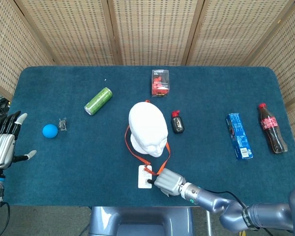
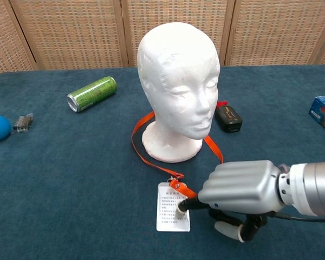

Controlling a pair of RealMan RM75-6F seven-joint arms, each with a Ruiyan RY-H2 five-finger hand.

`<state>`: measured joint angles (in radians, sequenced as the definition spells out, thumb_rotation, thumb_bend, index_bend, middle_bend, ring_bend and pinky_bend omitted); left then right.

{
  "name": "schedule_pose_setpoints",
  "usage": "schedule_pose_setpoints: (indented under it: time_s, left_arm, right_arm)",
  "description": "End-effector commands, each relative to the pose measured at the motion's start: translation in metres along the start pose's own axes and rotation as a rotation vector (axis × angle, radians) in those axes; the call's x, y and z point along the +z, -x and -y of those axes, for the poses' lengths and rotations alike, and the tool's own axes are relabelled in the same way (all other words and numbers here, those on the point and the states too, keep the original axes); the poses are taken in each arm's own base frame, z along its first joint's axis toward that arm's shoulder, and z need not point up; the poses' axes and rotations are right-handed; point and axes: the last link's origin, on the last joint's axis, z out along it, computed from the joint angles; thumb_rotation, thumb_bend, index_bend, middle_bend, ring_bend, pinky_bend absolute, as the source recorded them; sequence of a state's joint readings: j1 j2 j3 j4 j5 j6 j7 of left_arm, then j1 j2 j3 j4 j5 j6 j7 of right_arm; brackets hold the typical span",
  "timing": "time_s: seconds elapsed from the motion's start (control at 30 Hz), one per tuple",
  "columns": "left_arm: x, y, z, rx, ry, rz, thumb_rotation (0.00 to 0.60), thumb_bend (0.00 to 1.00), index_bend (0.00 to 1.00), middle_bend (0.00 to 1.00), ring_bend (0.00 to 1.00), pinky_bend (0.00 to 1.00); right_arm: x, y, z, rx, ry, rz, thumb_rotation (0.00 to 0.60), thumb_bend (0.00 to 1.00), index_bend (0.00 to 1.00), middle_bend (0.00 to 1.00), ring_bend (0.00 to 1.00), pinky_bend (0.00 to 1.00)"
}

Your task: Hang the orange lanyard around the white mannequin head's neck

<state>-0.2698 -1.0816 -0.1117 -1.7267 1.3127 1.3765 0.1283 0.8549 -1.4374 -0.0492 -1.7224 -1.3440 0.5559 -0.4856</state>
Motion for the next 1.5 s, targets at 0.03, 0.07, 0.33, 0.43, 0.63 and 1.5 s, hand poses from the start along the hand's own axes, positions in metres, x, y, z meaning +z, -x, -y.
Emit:
schedule_pose_setpoints:
  time_s: [0.03,0.07,0.33,0.43,0.63,1.5]
  left_arm:
    - [0.0,0.0,0.0,0.002,0.002,0.001,0.6,0.0,0.0,0.0,0.0,0.0]
    - [0.0,0.0,-0.001,0.002,0.002,0.002,0.6,0.0,0.0,0.0,0.0,0.0]
    - [0.0,0.0,-0.001,0.0,0.004,0.001,0.6,0.0,0.0,0.0,0.0,0.0]
    - [-0.001,0.0,0.0,-0.001,0.002,-0.003,0.6,0.0,0.0,0.0,0.0,0.0]
    - [-0.005,-0.001,0.0,0.002,0.006,-0.006,0.6,0.0,0.0,0.0,0.0,0.0]
    - [-0.063,0.002,0.027,0.013,-0.034,-0.048,0.6,0.0,0.0,0.0,0.0,0.0]
  right_arm:
    - [-0.008,0.003,0.005,-0.018,-0.02,0.011,0.6,0.8,0.27,0.8,0.74,0.91]
    - [-0.01,0.002,0.006,-0.021,-0.024,0.009,0.6,0.8,0.27,0.8,0.74,0.91]
    - [-0.026,-0.018,0.006,-0.032,-0.028,-0.104,0.6,0.8,0.27,0.8,0.74,0.91]
    - [-0.046,-0.038,-0.01,-0.051,0.024,-0.214,0.6,0.8,0.27,0.8,0.73,0.91]
    - [-0.116,-0.038,-0.055,-0.077,0.149,-0.319,0.6,0.81,0.28,0.8,0.73,0.91]
    - [-0.282,0.05,-0.121,0.098,0.867,-0.769,0.6,0.0,0.0,0.0,0.0,0.0]
